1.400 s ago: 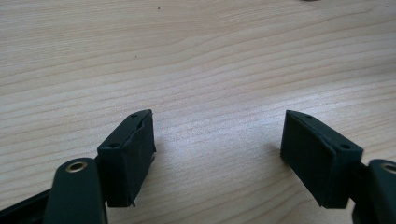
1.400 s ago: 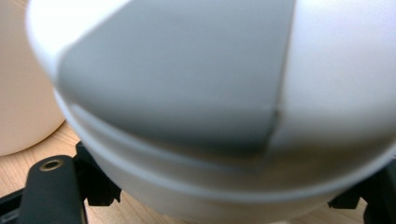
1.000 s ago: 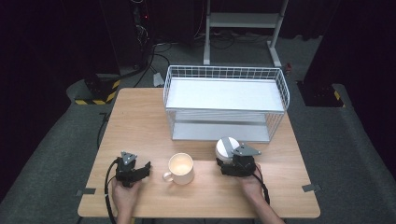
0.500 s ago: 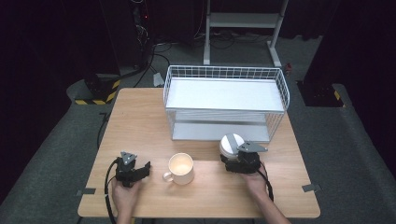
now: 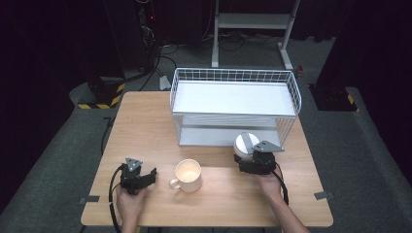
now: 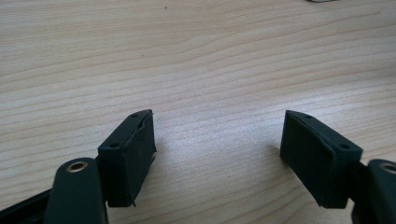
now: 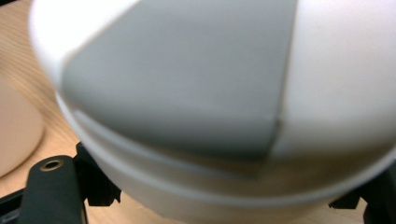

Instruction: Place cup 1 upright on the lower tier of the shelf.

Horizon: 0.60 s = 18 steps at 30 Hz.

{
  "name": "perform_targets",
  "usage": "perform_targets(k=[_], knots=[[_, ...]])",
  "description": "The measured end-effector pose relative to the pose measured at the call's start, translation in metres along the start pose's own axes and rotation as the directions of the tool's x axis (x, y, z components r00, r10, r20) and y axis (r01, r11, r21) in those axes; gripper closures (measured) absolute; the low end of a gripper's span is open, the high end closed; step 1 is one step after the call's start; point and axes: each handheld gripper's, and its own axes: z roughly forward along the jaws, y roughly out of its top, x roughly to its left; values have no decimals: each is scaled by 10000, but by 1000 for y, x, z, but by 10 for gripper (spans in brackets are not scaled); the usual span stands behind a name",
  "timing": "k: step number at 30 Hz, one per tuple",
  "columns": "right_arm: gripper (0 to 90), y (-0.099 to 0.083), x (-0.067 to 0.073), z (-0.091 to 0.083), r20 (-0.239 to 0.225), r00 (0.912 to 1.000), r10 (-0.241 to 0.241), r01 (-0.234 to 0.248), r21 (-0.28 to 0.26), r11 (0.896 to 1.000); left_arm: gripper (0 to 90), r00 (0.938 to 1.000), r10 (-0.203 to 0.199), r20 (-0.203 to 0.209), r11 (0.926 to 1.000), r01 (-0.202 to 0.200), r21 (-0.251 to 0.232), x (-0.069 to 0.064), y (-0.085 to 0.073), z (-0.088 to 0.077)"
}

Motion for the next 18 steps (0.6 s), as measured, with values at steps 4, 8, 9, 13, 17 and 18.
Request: perform_targets(k=[4, 8, 9, 13, 17, 18], knots=[[187, 4, -8, 2, 79, 9995, 290, -290, 1, 9996, 264, 10000, 1, -1, 10000, -1, 0, 0, 0, 0], [187, 10, -17, 5, 55, 9974, 723, -723, -22, 9974, 265, 10000, -9, 13, 10000, 9, -15, 0, 0, 0], [187, 12, -19, 6, 38, 9972, 748, -748, -73, 9972, 266, 10000, -1, 8, 10000, 1, -1, 0, 0, 0], [187, 18, -25, 11, 236, 9969, 752, -749, -115, 9971, 265, 10000, 13, -26, 10000, -13, 6, 0, 0, 1], [187, 18, -32, 18, 541, 9943, 916, -912, -92, 9958, 265, 10000, 9, -18, 10000, -9, 9, 0, 0, 0], [188, 16, -38, 23, 711, 9924, 1002, -1000, -63, 9950, 265, 10000, 10, -17, 10000, -10, 11, 0, 0, 0]])
